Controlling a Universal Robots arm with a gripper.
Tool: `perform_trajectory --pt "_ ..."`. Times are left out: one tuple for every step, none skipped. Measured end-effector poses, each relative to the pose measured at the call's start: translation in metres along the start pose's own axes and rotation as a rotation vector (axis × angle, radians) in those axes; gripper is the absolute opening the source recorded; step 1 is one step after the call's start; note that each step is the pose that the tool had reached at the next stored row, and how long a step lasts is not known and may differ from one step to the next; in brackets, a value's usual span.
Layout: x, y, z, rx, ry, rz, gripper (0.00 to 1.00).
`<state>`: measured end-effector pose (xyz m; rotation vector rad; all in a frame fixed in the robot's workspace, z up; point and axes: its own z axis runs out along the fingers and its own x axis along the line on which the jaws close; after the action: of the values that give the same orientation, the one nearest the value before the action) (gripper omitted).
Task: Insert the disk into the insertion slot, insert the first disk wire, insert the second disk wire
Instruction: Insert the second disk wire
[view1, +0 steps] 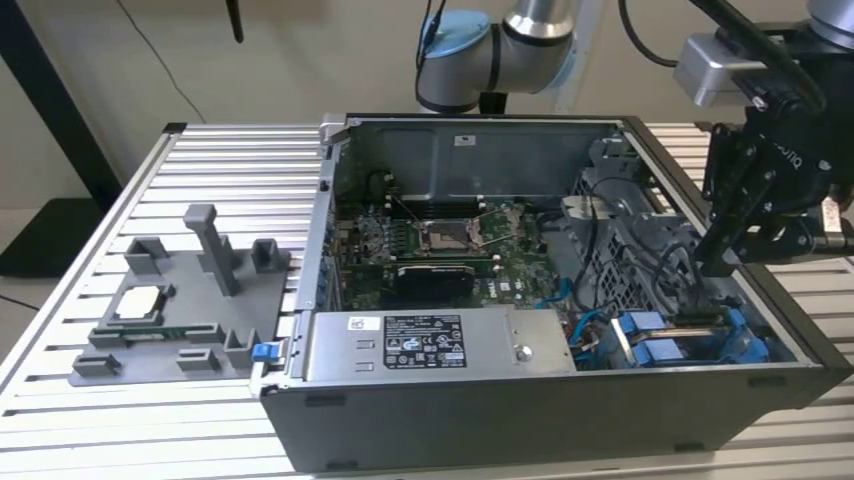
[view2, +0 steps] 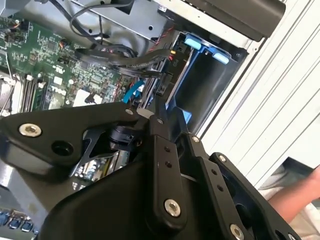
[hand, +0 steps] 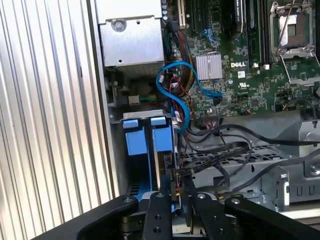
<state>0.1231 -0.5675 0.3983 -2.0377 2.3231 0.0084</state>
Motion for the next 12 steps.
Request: perform_trajectory --pt "0.0000 0.0000 0.0000 -0.0011 0.0001 0.000 1.00" --pt "0.0000 0.0000 0.0000 -0.0021 0.0002 0.000 1.00" --pt "0.0000 0.0000 0.0000 -0.0032 0.0004 0.000 1.00" --pt "0.0000 0.0000 0.0000 -0.0043 0.0006 0.000 1.00" --pt "0.0000 0.0000 0.0000 -0.0054 0.0007 0.000 1.00" --pt "0.0000 0.0000 0.0000 -0.0065 0.0008 0.000 1.00" --pt "0.0000 0.0000 0.0000 -0.0076 0.0010 0.000 1.00" --pt "0.0000 0.0000 0.0000 -0.0087 0.0012 0.000 1.00" --pt "0.0000 0.0000 0.0000 -0.0098 0.0012 0.000 1.00" --pt "0.0000 0.0000 0.0000 -0.0108 0.0014 0.000 1.00" --pt "0.0000 0.0000 0.0000 -0.0119 0.0016 0.000 1.00" --pt "0.0000 0.0000 0.0000 -0.0130 0.0017 0.000 1.00"
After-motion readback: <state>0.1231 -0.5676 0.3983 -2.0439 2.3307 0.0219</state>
